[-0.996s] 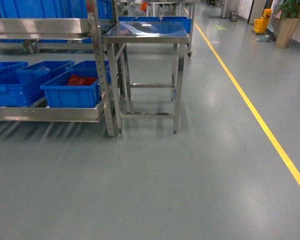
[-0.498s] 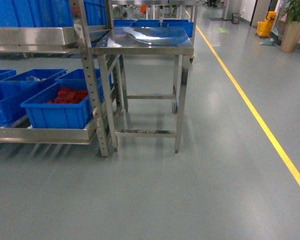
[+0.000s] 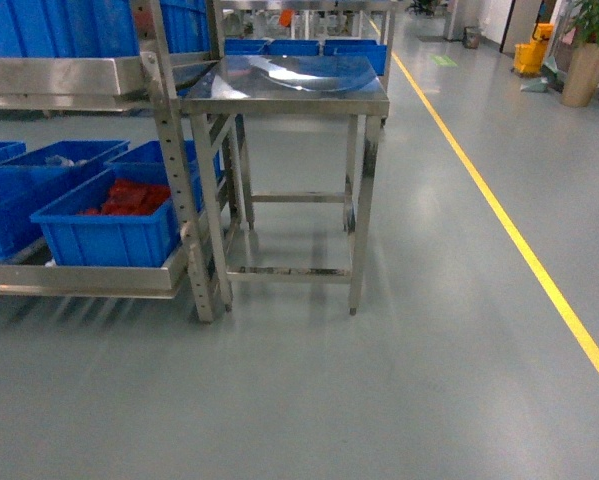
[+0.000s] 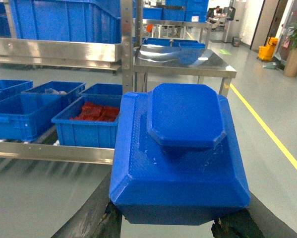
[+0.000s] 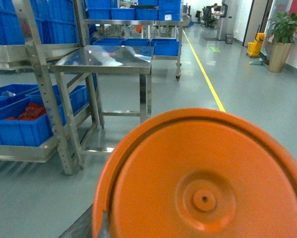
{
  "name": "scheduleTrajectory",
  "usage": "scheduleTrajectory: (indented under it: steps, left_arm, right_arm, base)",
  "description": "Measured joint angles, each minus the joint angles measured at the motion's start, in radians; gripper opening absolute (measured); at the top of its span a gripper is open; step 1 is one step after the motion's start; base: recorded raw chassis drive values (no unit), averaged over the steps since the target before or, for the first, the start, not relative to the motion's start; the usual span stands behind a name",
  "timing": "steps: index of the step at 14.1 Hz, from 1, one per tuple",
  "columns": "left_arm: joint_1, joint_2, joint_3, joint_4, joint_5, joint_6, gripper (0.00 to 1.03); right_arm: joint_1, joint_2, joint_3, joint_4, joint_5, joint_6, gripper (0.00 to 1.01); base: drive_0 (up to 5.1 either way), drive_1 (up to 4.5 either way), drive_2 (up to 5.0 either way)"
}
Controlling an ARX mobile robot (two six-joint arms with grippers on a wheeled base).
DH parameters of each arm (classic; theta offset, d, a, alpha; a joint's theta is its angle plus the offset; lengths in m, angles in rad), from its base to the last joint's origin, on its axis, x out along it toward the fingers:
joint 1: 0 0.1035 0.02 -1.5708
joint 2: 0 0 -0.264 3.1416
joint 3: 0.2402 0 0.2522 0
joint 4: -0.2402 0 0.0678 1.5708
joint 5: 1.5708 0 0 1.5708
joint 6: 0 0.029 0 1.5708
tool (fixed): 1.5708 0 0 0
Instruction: Sort blue parts and orange caps into right shelf containers
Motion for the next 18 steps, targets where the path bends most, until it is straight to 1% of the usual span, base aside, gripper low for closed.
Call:
scheduleTrajectory:
  steps: [18]
  left_arm:
    - [0.0,0.0,0.0,-0.002,0.001,0.0,0.4]
  right_arm:
    - [0.0,0.0,0.0,0.0,0.0,0.0,0.44]
  base:
    - [0.0,4.23,-4.2]
